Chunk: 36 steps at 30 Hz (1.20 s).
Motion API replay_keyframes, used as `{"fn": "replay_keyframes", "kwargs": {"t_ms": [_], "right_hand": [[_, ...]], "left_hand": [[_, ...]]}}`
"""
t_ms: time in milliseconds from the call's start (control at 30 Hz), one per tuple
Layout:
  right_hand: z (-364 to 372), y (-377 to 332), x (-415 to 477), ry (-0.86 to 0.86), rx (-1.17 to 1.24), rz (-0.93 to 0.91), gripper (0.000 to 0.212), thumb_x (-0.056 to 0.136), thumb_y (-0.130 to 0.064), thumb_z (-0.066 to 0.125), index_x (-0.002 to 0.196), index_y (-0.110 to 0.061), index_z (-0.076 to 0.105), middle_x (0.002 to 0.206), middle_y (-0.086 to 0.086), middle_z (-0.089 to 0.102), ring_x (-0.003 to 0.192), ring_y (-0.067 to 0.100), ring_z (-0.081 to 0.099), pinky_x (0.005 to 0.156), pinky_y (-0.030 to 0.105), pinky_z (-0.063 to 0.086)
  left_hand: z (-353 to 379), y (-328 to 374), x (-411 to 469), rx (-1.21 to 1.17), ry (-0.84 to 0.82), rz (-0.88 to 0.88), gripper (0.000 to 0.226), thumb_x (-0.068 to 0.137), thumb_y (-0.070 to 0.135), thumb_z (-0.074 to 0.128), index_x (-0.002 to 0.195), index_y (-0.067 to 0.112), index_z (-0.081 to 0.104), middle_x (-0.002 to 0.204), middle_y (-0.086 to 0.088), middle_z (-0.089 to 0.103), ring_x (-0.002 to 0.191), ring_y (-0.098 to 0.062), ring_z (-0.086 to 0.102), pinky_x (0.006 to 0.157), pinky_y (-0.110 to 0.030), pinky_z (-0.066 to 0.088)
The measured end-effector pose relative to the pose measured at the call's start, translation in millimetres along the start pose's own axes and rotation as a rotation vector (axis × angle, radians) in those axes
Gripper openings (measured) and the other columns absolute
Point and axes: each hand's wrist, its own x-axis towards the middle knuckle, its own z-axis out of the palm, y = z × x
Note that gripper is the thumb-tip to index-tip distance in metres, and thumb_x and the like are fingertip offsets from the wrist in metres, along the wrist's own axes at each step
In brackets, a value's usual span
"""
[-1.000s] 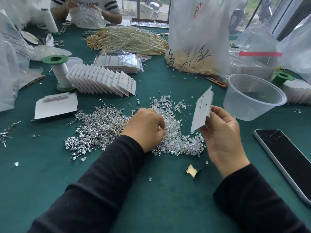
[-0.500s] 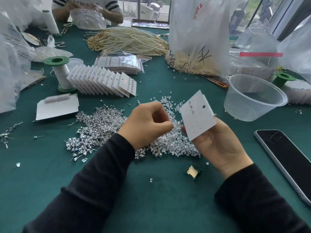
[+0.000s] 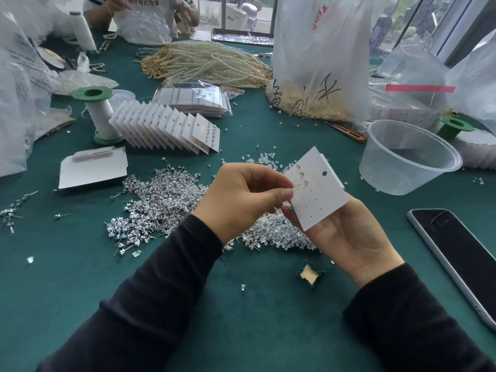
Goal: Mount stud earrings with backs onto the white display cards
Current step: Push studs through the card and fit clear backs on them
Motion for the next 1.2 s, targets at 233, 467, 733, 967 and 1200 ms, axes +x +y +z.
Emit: {"fn": "replay_keyframes", "kwargs": {"t_ms": [233, 467, 733, 967, 1200], "right_hand": [[0.3, 0.6, -1.5, 0.028, -0.040, 0.002, 0.023, 0.074, -0.014, 0.056, 0.085, -0.011, 0.075, 0.096, 0.012, 0.070, 0.085, 0.023, 0.068, 0.083, 0.041, 0.054], [2.6, -0.9, -2.0, 0.214, -0.146, -0.066, 0.018, 0.076, -0.012, 0.057, 0.092, -0.007, 0.063, 0.087, 0.008, 0.066, 0.071, 0.020, 0.061, 0.067, 0.034, 0.057], [-0.1, -4.0, -2.3, 0.282, -0.165, -0.060, 0.022, 0.084, -0.012, 0.054, 0.075, -0.017, 0.073, 0.078, 0.002, 0.070, 0.068, 0.014, 0.062, 0.060, 0.024, 0.053], [-0.7, -4.2, -1.3, 0.297, -0.169, -0.047, 0.017, 0.088, -0.011, 0.052, 0.086, -0.013, 0.069, 0.078, 0.001, 0.070, 0.068, 0.013, 0.062, 0.058, 0.022, 0.052], [-0.1, -5.2, -0.3, 0.309, -0.196, -0.056, 0.015, 0.089, -0.011, 0.050, 0.096, -0.008, 0.063, 0.077, 0.002, 0.064, 0.069, 0.014, 0.057, 0.059, 0.024, 0.050]], "left_hand": [[-1.2, 2.3, -1.5, 0.186, 0.042, -0.016, 0.004, 0.074, 0.009, 0.072, 0.071, 0.010, 0.070, 0.058, 0.004, 0.065, 0.051, -0.006, 0.057, 0.054, -0.017, 0.046], [-45.6, 3.0, 0.0, 1.129, 0.437, -0.270, 0.008, 0.074, 0.009, 0.056, 0.075, 0.006, 0.063, 0.072, -0.008, 0.061, 0.062, -0.021, 0.051, 0.063, -0.030, 0.040], [-89.0, 0.9, -2.4, 1.245, 0.589, -0.523, 0.012, 0.074, 0.004, 0.059, 0.071, 0.000, 0.048, 0.085, -0.025, 0.057, 0.082, -0.038, 0.053, 0.071, -0.039, 0.044], [-49.1, 1.7, 3.2, 0.926, 0.287, -0.033, 0.019, 0.079, 0.024, 0.065, 0.096, 0.017, 0.069, 0.085, 0.003, 0.064, 0.069, 0.000, 0.050, 0.074, -0.023, 0.040], [4.6, -31.3, 20.3, 0.944, 0.135, 0.057, 0.024, 0.084, 0.031, 0.061, 0.101, 0.017, 0.068, 0.101, -0.002, 0.062, 0.097, -0.015, 0.049, 0.091, -0.025, 0.031]]}}
